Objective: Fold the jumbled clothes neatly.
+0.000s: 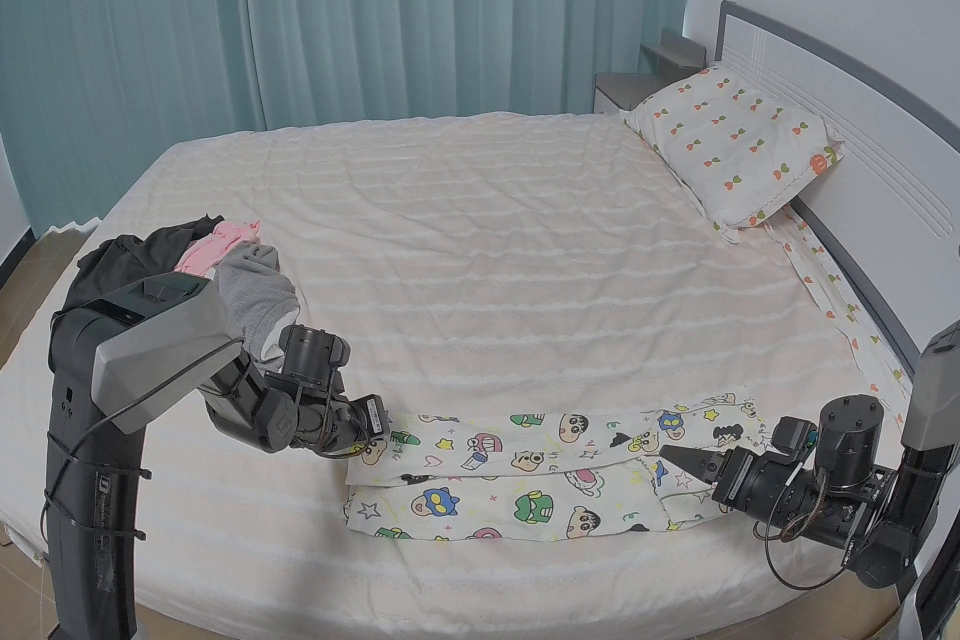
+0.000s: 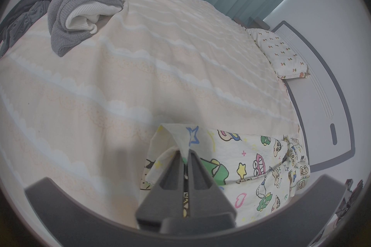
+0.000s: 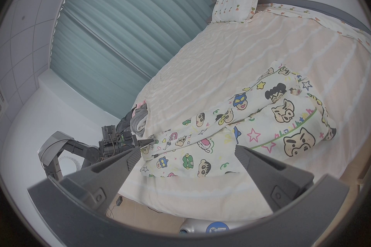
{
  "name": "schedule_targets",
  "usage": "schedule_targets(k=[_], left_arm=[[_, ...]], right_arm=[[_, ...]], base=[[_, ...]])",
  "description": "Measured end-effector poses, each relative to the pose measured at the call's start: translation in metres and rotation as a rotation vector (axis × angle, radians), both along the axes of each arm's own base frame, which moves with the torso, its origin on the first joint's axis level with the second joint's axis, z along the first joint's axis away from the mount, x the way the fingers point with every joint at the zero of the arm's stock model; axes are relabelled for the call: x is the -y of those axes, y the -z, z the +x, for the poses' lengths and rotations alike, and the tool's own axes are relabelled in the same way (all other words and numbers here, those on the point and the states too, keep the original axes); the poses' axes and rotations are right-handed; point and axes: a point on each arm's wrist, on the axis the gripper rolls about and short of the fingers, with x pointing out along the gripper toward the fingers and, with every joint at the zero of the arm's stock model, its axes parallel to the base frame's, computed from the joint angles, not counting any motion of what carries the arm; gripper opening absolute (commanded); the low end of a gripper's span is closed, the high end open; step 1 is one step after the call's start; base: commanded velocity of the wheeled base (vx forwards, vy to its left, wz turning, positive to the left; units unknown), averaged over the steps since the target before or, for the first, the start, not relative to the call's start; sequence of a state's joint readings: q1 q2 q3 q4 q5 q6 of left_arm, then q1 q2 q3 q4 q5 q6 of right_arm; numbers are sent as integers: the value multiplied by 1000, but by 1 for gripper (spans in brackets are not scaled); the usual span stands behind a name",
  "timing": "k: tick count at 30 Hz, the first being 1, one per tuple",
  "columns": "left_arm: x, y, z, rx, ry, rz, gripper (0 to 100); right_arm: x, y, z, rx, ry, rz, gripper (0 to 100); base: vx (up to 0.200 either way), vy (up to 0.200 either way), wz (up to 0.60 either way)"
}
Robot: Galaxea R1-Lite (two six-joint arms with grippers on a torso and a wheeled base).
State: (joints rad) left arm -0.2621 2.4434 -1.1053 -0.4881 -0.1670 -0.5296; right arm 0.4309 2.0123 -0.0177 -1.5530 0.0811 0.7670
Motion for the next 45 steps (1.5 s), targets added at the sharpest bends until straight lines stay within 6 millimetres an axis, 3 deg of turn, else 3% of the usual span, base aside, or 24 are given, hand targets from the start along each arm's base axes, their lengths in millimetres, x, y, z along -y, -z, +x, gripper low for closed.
schedule_targets(k=[18,25,26,38,45], left_arm=[[-3,-31,4,91,-12,-29,0],[-1,-31,4,93,-9,-28,0],[-1,-30,4,90,-10,-26,100],[-13,-11,4,32,-52,4,100],[-20,-26,-9,-4,-55,17,100]], right_arm=[[0,0,0,-1,0,-1,100],[0,0,0,-1,0,-1,100],[0,0,0,-1,0,-1,100],[0,0,0,-1,0,-1,100],[0,0,0,-1,0,-1,100]], base=[[0,0,0],[0,0,0],[0,0,0],[0,0,0],[0,0,0]])
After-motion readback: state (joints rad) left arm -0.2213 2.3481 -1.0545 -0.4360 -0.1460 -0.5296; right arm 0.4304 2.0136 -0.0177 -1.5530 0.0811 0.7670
